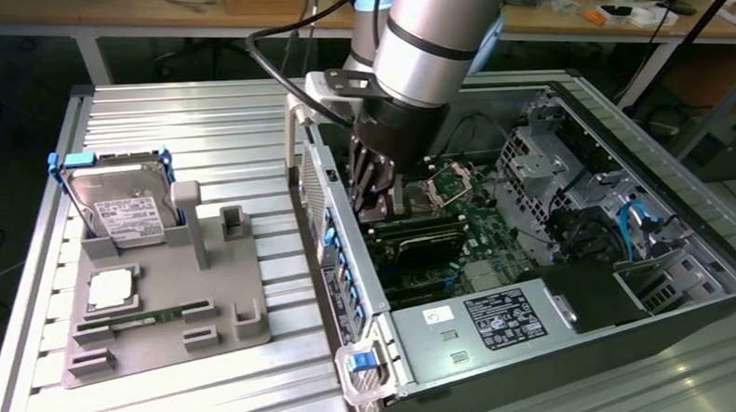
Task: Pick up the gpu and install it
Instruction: 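Press down on the gpu until it lock into place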
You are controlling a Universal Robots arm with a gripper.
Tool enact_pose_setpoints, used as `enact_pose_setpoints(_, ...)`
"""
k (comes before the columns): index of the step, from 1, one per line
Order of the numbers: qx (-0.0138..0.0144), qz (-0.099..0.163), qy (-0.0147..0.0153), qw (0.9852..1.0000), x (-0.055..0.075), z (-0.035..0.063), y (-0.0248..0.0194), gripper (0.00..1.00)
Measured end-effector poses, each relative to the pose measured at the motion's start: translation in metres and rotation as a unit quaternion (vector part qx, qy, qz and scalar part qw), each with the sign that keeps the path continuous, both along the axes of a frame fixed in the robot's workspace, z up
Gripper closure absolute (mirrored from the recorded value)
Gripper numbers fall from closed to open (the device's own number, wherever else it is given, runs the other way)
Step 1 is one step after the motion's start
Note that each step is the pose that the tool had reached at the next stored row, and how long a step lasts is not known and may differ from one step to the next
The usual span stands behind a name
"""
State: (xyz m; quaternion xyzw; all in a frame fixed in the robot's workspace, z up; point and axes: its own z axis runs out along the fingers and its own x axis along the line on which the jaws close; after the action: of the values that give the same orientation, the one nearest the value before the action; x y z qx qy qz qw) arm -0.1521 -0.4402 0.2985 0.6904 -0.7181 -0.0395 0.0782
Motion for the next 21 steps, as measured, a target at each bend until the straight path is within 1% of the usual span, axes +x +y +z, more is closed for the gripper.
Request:
enact_pose_setpoints(3, -0.0001, 0.0, 0.0, 1.0, 0.0, -0.0001, 0.0, 0.89)
enact_pose_setpoints(4, -0.0007, 0.0, 0.0005, 1.0, 0.0, 0.0015, 0.0003, 0.89)
enact_pose_setpoints(5, 0.0002, 0.0, -0.0002, 1.0, 0.0, 0.0029, 0.0003, 0.89)
enact_pose_setpoints(6, 0.0019, 0.0, -0.0013, 1.0, 0.0, 0.0073, 0.0003, 0.89)
enact_pose_setpoints(7, 0.0009, 0.0, -0.0007, 1.0, 0.0, 0.0109, 0.0001, 0.89)
enact_pose_setpoints(9, 0.0004, 0.0, -0.0003, 1.0, 0.0, 0.0143, 0.0, 0.89)
enact_pose_setpoints(10, 0.0006, 0.0, -0.0008, 1.0, 0.0, 0.0143, 0.0, 0.89)
enact_pose_setpoints(12, 0.0004, 0.0, -0.0039, 1.0, 0.0, 0.0146, -0.0001, 0.89)
enact_pose_setpoints(13, 0.0004, 0.0, -0.0064, 1.0, 0.001, 0.0146, -0.0001, 0.89)
enact_pose_setpoints(15, 0.0004, 0.0, -0.0133, 0.9999, 0.001, 0.0145, -0.0001, 0.89)
enact_pose_setpoints(17, 0.0003, 0.0, -0.0214, 0.9998, 0.002, 0.0145, 0.0, 0.89)
enact_pose_setpoints(19, 0.0003, 0.0, -0.0312, 0.9995, 0.004, 0.0142, -0.0001, 0.89)
enact_pose_setpoints(21, 0.0005, 0.0, -0.0383, 0.9993, 0.006, 0.0137, 0.0, 0.89)
